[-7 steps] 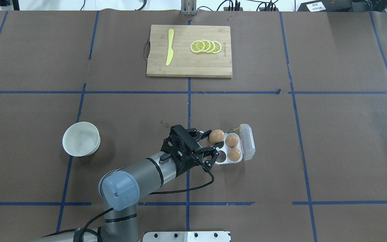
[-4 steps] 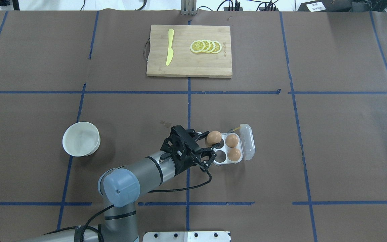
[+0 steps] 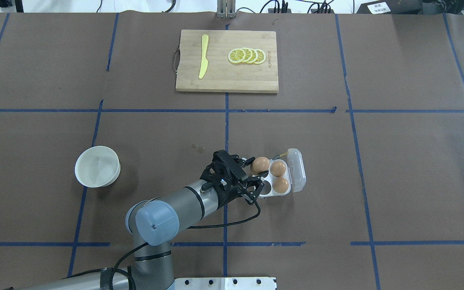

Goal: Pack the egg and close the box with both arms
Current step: 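Lower the egg into the empty carton slot with the left gripper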

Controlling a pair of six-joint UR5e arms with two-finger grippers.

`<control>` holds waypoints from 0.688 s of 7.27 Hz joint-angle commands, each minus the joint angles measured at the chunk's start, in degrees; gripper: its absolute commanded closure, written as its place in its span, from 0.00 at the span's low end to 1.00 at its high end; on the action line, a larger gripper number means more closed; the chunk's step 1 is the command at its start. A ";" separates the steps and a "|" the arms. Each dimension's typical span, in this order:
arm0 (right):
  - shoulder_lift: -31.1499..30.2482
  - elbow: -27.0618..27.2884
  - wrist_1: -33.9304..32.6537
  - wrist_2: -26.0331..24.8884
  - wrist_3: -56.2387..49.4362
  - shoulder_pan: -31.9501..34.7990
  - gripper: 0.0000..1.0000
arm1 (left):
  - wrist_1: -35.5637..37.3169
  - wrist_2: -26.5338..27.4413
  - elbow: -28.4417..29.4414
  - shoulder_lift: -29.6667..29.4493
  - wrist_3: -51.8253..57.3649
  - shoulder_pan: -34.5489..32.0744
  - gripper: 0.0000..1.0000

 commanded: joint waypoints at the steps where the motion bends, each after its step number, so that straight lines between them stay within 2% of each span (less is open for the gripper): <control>1: 0.03 -0.56 0.00 -0.03 -0.06 0.50 0.00 | 0.01 -0.19 1.02 -0.79 0.00 0.17 0.90; 5: 0.03 -0.91 0.00 -0.03 -0.15 0.59 0.00 | 0.01 -0.64 1.81 -0.79 0.00 0.35 0.87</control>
